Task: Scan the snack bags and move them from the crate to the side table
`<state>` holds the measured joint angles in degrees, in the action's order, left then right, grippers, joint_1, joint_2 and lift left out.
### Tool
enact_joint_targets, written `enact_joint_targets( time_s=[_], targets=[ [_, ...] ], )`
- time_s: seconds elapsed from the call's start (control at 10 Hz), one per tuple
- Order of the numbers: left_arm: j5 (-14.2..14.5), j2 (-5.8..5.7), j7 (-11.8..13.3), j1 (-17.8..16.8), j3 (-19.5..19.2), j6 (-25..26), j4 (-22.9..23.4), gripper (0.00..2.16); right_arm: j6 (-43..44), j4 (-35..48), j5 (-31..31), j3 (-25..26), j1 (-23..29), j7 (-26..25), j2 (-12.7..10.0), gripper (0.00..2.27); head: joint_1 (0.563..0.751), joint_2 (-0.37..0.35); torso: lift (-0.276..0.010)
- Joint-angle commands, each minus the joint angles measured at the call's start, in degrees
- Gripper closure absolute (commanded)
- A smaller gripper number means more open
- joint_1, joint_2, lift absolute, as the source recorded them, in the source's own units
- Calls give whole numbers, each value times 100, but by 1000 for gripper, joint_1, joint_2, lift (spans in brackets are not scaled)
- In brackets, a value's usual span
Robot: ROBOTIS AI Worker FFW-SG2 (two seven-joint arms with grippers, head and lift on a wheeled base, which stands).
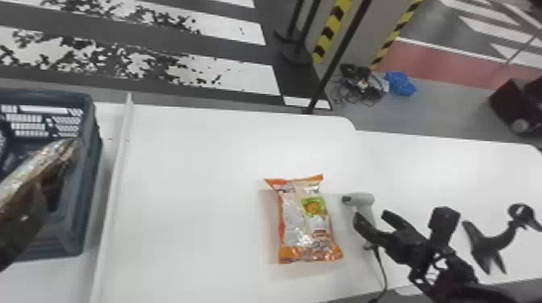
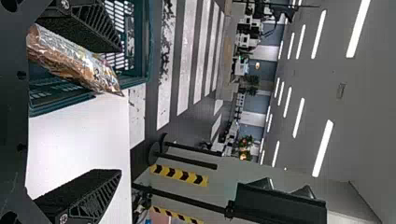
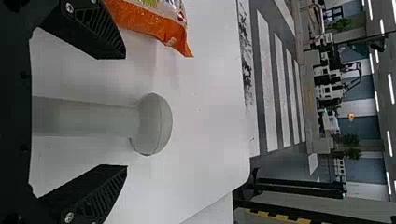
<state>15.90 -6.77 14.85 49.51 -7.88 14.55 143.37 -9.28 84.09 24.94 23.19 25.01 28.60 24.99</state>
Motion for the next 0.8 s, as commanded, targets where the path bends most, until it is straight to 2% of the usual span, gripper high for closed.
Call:
enact_joint_targets(
  time_s=[0.0, 0.1, 0.3, 0.5, 0.7],
  targets=[
    [-17, 0, 0, 33, 24, 17, 50, 73, 71, -138, -15, -95, -23, 14, 14, 201, 695, -350, -87],
    [-34, 0, 0, 59, 24, 35, 103, 73, 106, -147, -51, -113, -23, 102, 6, 461, 695, -350, -87],
    [-52, -9, 0, 94, 24, 53, 191, 73, -52, -121, -68, -121, -14, 93, 6, 2155, 695, -350, -87],
    [-43, -9, -9, 103, 50, 123, 235, 73, -35, 46, -68, -51, 109, 67, -91, 2243, 695, -350, -87],
    [-43, -27, -35, 94, 68, 211, 226, 73, 159, 539, -59, 133, 487, -294, -416, 2243, 695, -350, -87]
  ],
)
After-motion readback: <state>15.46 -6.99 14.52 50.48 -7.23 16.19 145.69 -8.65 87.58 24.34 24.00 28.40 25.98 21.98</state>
